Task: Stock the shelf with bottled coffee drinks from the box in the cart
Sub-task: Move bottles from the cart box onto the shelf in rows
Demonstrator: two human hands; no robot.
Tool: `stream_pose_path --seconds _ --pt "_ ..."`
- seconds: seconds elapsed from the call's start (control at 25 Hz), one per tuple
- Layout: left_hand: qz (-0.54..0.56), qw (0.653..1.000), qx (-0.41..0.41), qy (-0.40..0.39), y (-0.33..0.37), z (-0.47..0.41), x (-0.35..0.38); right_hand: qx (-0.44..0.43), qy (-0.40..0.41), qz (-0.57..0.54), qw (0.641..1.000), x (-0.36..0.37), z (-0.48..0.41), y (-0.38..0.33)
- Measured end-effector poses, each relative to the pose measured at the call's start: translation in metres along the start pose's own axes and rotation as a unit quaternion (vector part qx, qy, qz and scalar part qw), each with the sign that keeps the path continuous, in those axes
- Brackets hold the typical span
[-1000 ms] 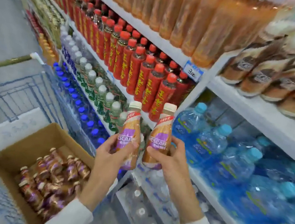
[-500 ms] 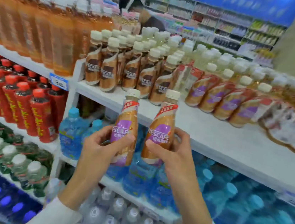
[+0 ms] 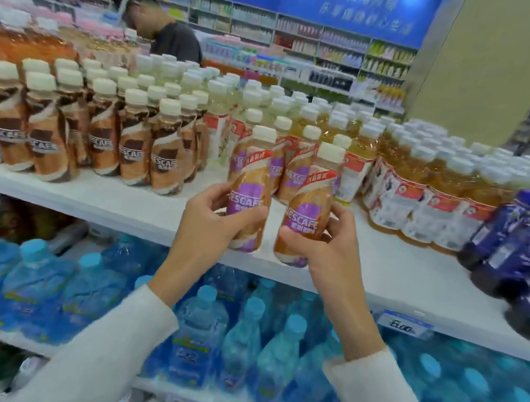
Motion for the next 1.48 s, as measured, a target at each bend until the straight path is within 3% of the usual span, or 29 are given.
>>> stream_pose_path --seconds 0.48,0.6,0.76,1.08,1.28,1.48 --pt "-0.042 0.996 0.041 -0.065 -0.018 -0.006 0.05 -0.016 -0.017 0.078 0.997 -0.027 -0.022 0.034" --pt "-0.061 0.994 0.043 -0.081 -0.024 0.0 0.046 -0.019 0.017 0.085 0.996 -0.031 -0.011 0.035" --pt "-0.071 0.994 0.042 -0.067 -0.025 -0.003 0.034 -0.067 0.103 0.131 0.984 -0.038 -0.002 0.029" --pt "-0.09 0.993 0.047 -0.063 -0.02 -0.006 0.038 -0.02 0.021 0.151 0.988 -0.03 -0.009 0.038" --pt "-0.105 0.992 0.068 -0.035 -0.017 0.0 0.041 -0.067 0.082 0.134 0.985 -0.03 0.003 0.032" --pt "-0.172 0.984 0.049 -0.02 -0.023 -0.02 0.039 -0.038 0.117 0.188 0.974 -0.051 -0.013 0.031"
Point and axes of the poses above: each hand's wrist, its own z-axis away from the middle knuckle, its own x-axis out of the palm, y = z × x, the point moved 9 cm from there along -z, towards the middle knuckle, and after that the axes turned 13 degrees about -z, right-handed, at the moved point
